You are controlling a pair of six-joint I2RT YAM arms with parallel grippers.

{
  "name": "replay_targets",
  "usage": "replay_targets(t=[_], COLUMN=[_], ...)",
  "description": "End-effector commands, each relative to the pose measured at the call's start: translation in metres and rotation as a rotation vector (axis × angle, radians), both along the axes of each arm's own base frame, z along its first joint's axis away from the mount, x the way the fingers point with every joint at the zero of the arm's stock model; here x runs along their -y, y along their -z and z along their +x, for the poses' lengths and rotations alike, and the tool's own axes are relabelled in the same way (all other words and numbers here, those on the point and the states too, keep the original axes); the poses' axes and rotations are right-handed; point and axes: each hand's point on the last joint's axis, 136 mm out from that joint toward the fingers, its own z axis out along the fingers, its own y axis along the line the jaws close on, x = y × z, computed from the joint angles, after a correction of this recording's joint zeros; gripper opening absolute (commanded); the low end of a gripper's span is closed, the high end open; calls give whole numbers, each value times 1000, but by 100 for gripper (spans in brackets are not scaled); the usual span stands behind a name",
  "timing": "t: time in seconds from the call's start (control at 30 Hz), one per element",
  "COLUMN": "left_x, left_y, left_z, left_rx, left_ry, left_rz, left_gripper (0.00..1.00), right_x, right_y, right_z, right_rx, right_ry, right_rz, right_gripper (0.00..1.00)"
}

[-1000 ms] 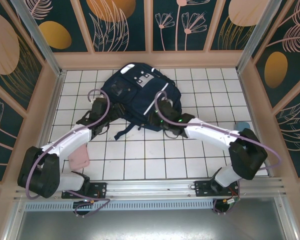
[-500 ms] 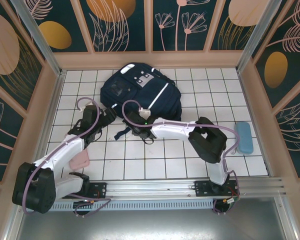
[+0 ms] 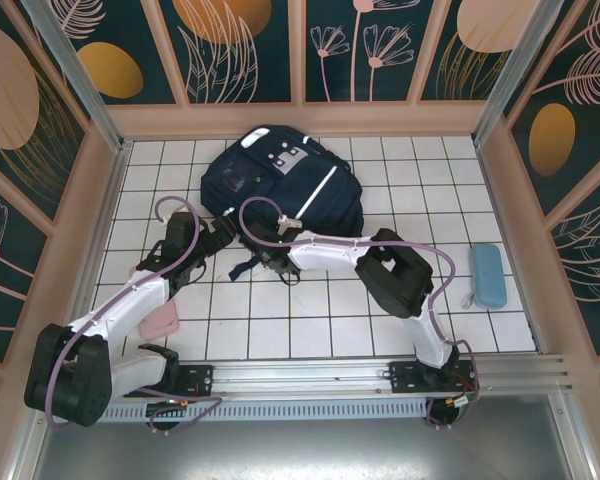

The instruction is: Pack the student bag

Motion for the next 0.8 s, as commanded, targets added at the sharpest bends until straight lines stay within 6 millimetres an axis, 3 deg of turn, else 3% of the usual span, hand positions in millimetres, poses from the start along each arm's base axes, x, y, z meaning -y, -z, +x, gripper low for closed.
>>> replay_targets(t=[0.0, 0.23, 0.57, 0.77], left_x=[4, 24, 73, 93], left_y=[2, 6, 15, 29], left_z=[2, 4, 11, 19], left_rx=[7, 8, -10, -47], left_ry=[10, 67, 219, 225], left_rz=[-34, -143, -357, -383], left_gripper=[97, 94, 74, 68], right_x=[7, 7, 1, -18], right_y=[3, -8, -43, -63], right_z=[6, 3, -9, -21], right_rx=[3, 9, 34, 27], right_ry=[32, -45, -304, -463], right_rz=[-38, -43, 98, 207], right_gripper=[16, 0, 0, 0])
